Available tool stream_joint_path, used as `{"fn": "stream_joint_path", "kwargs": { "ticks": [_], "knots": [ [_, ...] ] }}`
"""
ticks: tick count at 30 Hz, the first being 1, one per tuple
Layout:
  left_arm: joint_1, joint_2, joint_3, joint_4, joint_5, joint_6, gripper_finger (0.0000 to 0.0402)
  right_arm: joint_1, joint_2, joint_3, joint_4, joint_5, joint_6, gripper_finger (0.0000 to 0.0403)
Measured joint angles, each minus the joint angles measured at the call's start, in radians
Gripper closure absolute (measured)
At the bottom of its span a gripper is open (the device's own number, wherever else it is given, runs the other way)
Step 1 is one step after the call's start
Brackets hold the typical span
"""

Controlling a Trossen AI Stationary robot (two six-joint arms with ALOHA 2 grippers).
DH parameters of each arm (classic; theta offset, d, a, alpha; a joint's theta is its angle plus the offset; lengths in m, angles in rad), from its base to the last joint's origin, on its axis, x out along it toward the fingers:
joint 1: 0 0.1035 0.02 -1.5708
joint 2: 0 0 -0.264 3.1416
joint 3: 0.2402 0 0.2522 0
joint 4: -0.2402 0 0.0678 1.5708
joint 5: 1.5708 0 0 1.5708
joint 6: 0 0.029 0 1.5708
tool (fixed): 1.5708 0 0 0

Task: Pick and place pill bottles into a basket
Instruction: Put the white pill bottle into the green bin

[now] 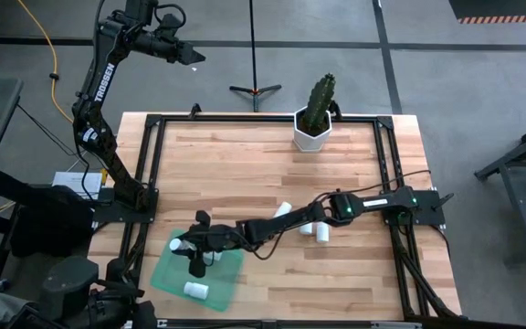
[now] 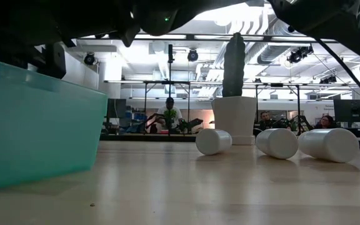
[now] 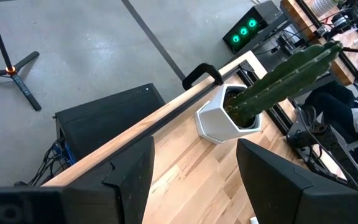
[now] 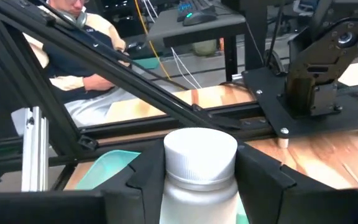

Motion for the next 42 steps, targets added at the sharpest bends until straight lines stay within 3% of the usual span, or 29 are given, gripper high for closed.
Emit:
{"fn": "stream_joint_path", "kwargs": {
  "ticks": [17, 25, 36, 42],
  "knots": [
    [0.0, 0.0, 0.0, -0.009, 0.0, -0.001, 0.014, -0.002, 0.0, 0.0, -0.011, -0.037, -0.006, 0.0236],
    [0.0, 0.0, 0.0, -0.01, 0.001, -0.003, 0.014, -0.022, 0.0, 0.0, -0.002, -0.17, -0.02, 0.0233],
    [0.0, 0.0, 0.0, -0.018, 0.001, -0.003, 0.014, -0.043, -0.001, 0.0, 0.027, -0.229, 0.059, 0.0135],
    [0.0, 0.0, 0.0, -0.018, 0.001, -0.003, 0.014, -0.042, -0.001, 0.001, 0.059, -0.202, 0.01, 0.0119]
  ]
}}
